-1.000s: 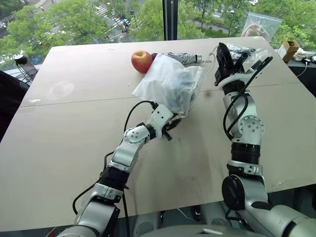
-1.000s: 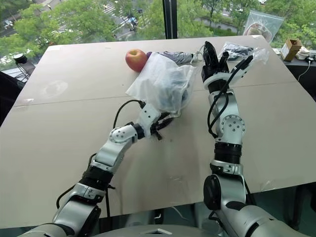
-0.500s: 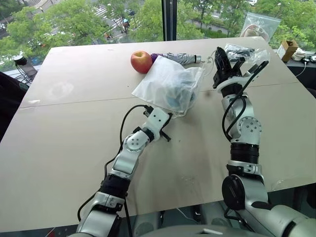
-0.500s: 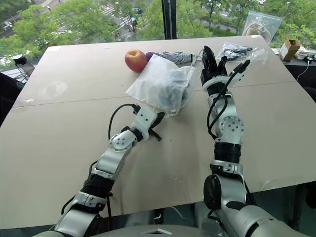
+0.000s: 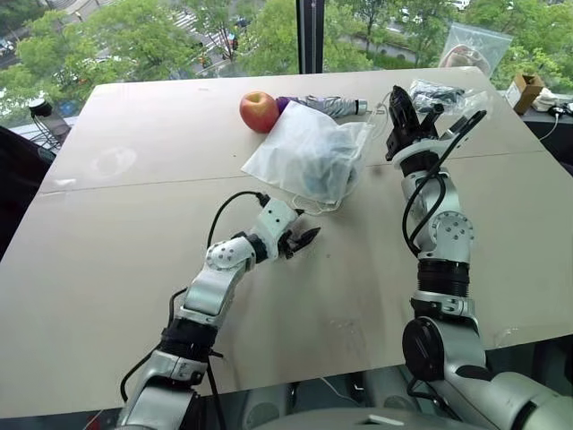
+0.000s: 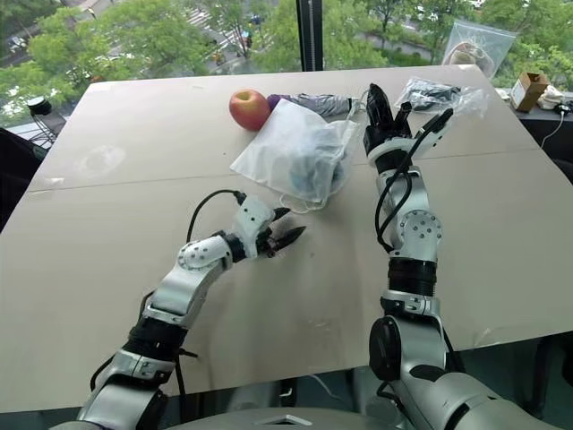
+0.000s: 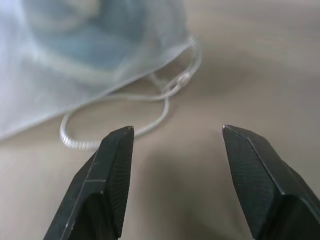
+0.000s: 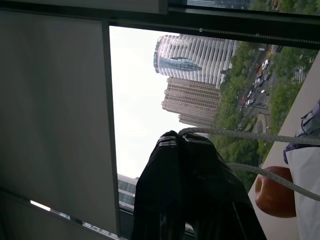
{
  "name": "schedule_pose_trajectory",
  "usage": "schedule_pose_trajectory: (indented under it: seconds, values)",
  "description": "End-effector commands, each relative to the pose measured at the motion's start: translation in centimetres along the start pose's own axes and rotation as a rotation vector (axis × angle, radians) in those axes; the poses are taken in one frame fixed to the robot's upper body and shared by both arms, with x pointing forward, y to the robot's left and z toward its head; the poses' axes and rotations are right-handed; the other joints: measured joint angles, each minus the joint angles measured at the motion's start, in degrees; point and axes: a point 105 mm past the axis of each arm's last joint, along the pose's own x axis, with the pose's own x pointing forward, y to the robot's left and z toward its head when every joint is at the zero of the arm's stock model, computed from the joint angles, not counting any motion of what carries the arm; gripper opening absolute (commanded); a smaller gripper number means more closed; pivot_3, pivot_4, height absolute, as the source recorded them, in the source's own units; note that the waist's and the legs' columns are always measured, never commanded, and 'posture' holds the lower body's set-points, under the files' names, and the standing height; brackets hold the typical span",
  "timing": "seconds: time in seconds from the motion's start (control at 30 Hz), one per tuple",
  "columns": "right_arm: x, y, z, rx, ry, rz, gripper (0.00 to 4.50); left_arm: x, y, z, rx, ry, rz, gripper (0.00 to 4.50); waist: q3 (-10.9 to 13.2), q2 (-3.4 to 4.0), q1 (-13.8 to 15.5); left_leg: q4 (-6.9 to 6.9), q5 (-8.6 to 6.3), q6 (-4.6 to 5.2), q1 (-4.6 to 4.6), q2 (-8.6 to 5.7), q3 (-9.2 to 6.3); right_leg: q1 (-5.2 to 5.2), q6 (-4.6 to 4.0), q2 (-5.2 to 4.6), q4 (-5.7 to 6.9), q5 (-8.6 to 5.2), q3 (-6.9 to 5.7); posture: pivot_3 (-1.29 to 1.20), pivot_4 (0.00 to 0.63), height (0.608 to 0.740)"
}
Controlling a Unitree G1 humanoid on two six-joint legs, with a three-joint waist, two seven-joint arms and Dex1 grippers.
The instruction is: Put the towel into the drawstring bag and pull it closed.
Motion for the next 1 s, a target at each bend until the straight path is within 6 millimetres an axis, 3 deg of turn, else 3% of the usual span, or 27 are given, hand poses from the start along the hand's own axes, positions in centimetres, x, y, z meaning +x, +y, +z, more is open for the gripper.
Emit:
schedule_pose_trajectory:
  seconds: [0.03,0.3,0.5,0.6,0.7,0.77,1.0]
  values:
    - [0.7,2.5,-1.8,0.042,0.019,0.083,0.00,1.3,-0.1,1.0,0.084,-0.004,-0.072,2.92,0.0,0.00,0.0,0.00,0.00,0.00,0.00,0.00,0.00,0.00,0.00,0.00,-0.02,0.00,0.02,0.00,0.150,0.740]
    - [0.8,2.8,-1.7,0.039,0.011,0.094,0.00,4.3,1.3,1.8,0.114,0.026,-0.098,2.92,0.0,0.00,-0.1,-0.02,0.00,0.00,-0.04,-0.04,0.02,0.00,0.01,0.00,-0.06,0.00,-0.03,0.00,0.150,0.740]
    - [0.8,3.1,-1.6,0.037,0.001,0.099,0.00,5.5,1.2,1.1,0.153,0.086,-0.131,2.92,0.0,-0.01,-0.1,-0.01,0.00,0.00,-0.04,-0.04,0.02,0.00,0.01,0.01,-0.06,0.00,-0.04,0.00,0.150,0.740]
    - [0.8,3.3,-1.6,0.038,-0.002,0.100,0.00,6.0,1.7,0.3,0.166,0.148,-0.119,2.12,0.0,-0.02,0.0,0.02,0.00,0.00,-0.03,-0.04,0.01,0.04,0.02,0.00,-0.05,0.00,-0.04,0.00,0.150,0.740]
    - [0.9,3.3,-1.8,0.040,-0.002,0.099,0.00,6.3,1.8,-0.6,0.147,0.202,-0.116,0.67,0.0,-0.03,0.0,0.05,0.00,0.01,0.00,-0.04,0.01,0.07,0.03,0.00,-0.05,0.01,-0.02,0.00,0.150,0.740]
    - [0.9,3.3,-1.9,0.041,-0.001,0.098,0.00,6.4,1.5,-1.1,0.121,0.230,-0.128,0.02,0.0,-0.03,-0.1,0.05,0.00,0.01,0.03,-0.04,0.00,0.08,0.04,0.00,-0.03,0.01,0.00,0.00,0.150,0.740]
    - [0.7,3.3,-1.7,0.036,-0.011,0.097,0.00,6.2,1.6,-0.8,0.088,0.182,-0.078,0.02,0.0,-0.03,-0.1,0.06,0.00,0.01,0.05,-0.01,-0.04,0.09,0.04,0.00,-0.02,0.01,0.00,0.00,0.150,0.740]
